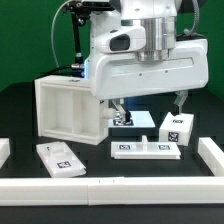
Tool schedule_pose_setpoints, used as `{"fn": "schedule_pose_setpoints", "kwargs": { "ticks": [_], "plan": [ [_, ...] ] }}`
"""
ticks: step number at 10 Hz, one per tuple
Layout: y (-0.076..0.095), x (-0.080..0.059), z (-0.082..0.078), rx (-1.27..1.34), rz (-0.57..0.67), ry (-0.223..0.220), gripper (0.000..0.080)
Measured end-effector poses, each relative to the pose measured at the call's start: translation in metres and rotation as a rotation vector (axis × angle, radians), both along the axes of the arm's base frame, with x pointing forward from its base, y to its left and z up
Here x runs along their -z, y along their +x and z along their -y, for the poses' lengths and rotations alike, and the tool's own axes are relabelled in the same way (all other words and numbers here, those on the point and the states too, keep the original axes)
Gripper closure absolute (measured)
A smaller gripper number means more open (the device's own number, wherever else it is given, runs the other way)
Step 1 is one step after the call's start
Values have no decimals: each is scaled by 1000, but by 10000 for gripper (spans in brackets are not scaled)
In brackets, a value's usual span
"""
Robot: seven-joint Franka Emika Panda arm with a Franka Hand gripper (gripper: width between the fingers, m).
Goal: Assemble cabinet
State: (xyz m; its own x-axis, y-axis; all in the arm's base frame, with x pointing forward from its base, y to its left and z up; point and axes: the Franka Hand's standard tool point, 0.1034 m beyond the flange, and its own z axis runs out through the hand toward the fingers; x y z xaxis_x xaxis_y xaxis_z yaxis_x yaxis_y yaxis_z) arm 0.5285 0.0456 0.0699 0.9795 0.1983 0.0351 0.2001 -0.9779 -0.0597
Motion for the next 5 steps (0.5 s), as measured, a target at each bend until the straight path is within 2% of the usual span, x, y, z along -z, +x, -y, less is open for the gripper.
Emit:
{"fn": "schedule_pose_setpoints", "kwargs": {
  "ticks": [1,3,5],
  "plan": [
    [-4,5,0,79,-17,4,2],
    [0,12,0,126,-22,8,2],
    [-3,31,3,132,-14,7,2]
  ]
}}
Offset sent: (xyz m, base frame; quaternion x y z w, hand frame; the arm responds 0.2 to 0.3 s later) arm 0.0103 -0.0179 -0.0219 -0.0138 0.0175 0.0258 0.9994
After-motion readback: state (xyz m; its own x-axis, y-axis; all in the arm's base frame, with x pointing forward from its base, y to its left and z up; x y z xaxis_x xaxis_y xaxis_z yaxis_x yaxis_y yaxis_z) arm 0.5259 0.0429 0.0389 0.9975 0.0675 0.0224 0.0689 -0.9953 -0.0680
